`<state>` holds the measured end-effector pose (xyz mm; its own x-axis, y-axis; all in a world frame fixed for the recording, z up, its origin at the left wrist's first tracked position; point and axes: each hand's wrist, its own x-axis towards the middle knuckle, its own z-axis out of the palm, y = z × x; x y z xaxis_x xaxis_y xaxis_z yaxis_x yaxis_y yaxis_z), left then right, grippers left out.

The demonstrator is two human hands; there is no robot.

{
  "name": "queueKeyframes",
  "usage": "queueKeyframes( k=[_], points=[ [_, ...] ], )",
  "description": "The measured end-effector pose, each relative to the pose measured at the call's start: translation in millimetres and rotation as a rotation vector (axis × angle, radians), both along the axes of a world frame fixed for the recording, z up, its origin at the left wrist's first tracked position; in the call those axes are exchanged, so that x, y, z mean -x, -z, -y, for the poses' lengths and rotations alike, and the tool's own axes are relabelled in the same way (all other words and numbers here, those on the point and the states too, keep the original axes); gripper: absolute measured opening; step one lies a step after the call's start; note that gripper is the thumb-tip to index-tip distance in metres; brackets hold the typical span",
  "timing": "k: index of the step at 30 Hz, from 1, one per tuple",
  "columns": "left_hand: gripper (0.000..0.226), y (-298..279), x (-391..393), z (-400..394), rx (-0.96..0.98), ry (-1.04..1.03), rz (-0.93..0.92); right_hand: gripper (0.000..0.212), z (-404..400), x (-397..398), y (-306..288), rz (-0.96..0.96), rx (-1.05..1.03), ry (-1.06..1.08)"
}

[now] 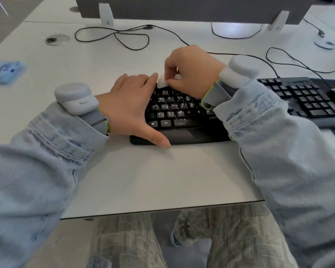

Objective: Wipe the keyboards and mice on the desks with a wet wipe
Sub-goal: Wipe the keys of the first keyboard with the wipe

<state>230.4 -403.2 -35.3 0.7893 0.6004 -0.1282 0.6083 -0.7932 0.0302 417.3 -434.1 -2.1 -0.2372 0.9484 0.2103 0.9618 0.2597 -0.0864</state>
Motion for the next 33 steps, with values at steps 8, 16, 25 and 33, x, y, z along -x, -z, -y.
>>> queueKeyframes(
  k=[8,16,25,33],
  points=[
    [0.168,-1.1,1.1,0.8,-0.007,-0.013,-0.039,0.012,10.1,-24.1,-9.3,-0.085,-0.05,0.061],
    [0.156,-6.3,5.3,-2.8,0.002,-0.001,-0.05,0.027,-1.3,2.0,5.9,-0.048,-0.022,0.009],
    [0.175,-7.6,3.6,-1.3,-0.008,-0.04,-0.121,0.03,3.5,-7.9,3.3,-0.133,-0.032,0.076],
    [0.159,-7.3,5.6,-0.5,0.042,-0.032,-0.065,0.027,3.6,-0.7,9.9,-0.219,0.007,0.028]
  ],
)
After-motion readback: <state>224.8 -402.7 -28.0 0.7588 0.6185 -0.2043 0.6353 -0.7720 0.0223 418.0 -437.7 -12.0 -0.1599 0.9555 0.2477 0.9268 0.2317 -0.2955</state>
